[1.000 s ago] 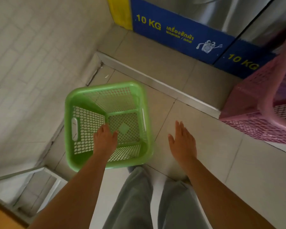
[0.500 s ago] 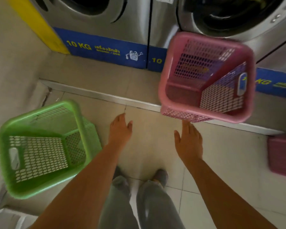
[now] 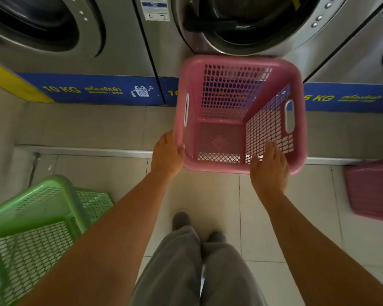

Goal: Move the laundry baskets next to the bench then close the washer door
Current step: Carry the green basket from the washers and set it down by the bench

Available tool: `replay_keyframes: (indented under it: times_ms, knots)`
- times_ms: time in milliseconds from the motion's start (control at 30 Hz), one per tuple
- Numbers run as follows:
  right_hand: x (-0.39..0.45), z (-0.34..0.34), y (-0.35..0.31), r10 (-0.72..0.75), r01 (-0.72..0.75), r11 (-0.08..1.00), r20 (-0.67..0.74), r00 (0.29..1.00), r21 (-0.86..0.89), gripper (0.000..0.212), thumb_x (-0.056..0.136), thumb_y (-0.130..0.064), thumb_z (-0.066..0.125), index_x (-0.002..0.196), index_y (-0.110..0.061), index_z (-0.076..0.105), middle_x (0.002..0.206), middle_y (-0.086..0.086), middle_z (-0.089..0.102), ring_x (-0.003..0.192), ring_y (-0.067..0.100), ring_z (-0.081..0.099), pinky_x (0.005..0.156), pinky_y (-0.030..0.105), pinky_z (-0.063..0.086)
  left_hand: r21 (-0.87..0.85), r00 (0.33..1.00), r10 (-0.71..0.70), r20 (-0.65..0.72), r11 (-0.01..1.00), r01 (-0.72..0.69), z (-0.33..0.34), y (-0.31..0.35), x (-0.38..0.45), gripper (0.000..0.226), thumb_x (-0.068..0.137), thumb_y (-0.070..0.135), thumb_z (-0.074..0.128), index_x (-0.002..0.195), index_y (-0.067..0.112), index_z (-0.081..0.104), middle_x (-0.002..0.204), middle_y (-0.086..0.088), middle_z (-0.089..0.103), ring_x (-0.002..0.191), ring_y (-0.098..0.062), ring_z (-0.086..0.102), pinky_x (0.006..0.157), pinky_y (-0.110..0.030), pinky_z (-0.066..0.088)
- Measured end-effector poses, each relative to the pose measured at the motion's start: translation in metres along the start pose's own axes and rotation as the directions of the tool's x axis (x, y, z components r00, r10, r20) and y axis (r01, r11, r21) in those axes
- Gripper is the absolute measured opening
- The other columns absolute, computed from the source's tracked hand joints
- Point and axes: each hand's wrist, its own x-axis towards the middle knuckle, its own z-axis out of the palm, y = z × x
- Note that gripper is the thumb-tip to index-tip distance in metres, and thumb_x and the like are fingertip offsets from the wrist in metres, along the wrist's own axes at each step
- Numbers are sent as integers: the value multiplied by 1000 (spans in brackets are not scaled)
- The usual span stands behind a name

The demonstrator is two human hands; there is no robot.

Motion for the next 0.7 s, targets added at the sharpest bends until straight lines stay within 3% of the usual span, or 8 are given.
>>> replay_keyframes:
  times_ms: [167,400,500,600,700]
  knots:
    - [53,-6,24,93,-93,996,-15,996,5,59,95,-28,47,148,-12,27,157,9,26,144,32,24,117,48,18,23,1000,-19,1,1000,19,13,18,39,58,95,27,53,145,6,31,141,-17,44,128,-33,47,109,-43,40]
    - [125,-13,58,122,-123,992,24,992,8,67,94,-28,47,151,-13,15,160,10,15,143,35,22,114,50,21,-42,973,-231,-18,972,230,36,42,81,73,94,22,52,153,9,11,153,-20,29,136,-40,36,111,-49,34]
    - [149,-12,71,130,-137,988,101,986,65,68,95,-27,47,151,-16,11,160,9,12,139,40,28,108,54,29,-122,945,-327,-28,939,322,41,44,91,75,94,17,51,154,12,8,153,-20,28,135,-41,38,111,-49,33]
    - [164,-9,78,105,-120,983,109,989,142,71,93,-18,48,151,-22,9,156,12,21,127,46,42,100,57,39,-130,900,-435,-40,895,427,45,43,98,69,94,15,49,153,9,13,144,-23,40,129,-42,44,106,-49,38]
    - [168,-7,79,120,-134,972,81,989,193,75,89,-7,44,151,-27,8,152,12,30,118,46,50,92,56,43,-94,891,-445,-87,894,437,46,42,98,49,93,12,47,139,5,34,129,-25,52,116,-44,53,95,-49,43]
